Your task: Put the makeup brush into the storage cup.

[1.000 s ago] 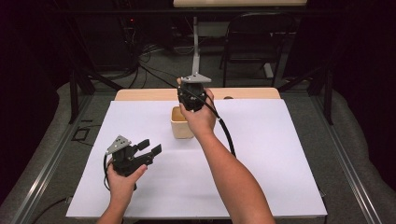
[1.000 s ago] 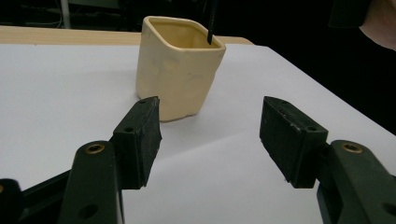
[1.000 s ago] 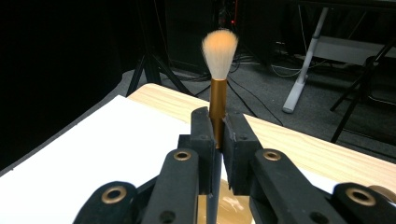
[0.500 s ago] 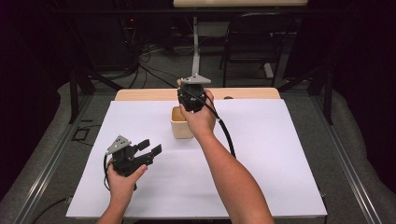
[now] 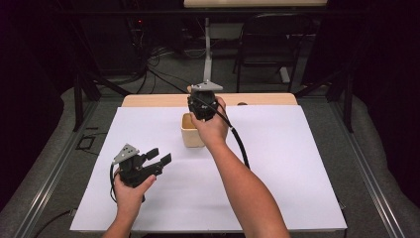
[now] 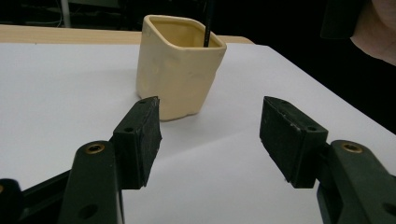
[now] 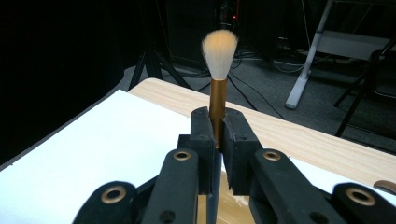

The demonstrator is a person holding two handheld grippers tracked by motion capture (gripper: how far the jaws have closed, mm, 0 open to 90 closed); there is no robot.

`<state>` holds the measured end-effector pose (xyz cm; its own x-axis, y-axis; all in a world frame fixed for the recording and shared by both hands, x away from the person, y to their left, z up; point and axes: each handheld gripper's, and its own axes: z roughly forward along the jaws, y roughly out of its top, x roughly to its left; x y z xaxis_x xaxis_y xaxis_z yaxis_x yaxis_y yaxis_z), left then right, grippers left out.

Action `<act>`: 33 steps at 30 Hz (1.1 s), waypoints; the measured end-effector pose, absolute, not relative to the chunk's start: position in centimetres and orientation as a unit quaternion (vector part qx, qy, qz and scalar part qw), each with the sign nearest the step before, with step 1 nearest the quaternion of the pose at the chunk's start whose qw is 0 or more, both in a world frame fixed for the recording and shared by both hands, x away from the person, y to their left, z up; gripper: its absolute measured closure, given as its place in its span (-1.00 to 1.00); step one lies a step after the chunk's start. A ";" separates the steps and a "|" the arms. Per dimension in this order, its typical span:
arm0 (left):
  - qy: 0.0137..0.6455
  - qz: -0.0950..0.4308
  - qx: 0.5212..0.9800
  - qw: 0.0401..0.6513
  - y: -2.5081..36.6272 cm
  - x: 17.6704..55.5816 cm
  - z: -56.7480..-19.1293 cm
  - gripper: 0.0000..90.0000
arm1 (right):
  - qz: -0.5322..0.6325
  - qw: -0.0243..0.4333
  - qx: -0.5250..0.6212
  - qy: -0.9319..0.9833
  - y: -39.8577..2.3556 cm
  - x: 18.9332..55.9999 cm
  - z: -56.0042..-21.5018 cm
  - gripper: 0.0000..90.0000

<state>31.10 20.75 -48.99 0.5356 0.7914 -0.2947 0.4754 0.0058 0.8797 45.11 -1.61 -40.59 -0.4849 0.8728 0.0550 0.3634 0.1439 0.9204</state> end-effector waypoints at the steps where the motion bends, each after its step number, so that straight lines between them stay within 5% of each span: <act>1: 0.460 0.147 0.688 0.542 20.7 31.1 -49.0 -0.15 | 0.488 0.258 0.436 0.711 -1.6 45.1 -40.7 0.86; 33: 0.464 0.149 0.688 0.537 20.9 31.3 -49.2 -0.15 | 0.482 0.257 0.445 0.710 -1.6 45.2 -42.4 0.86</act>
<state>31.31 20.88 -49.20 0.5255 0.7988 -0.2929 0.4778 0.0077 0.8784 45.18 -1.64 -42.42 -0.4727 0.8788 0.0650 0.3838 0.1389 0.9129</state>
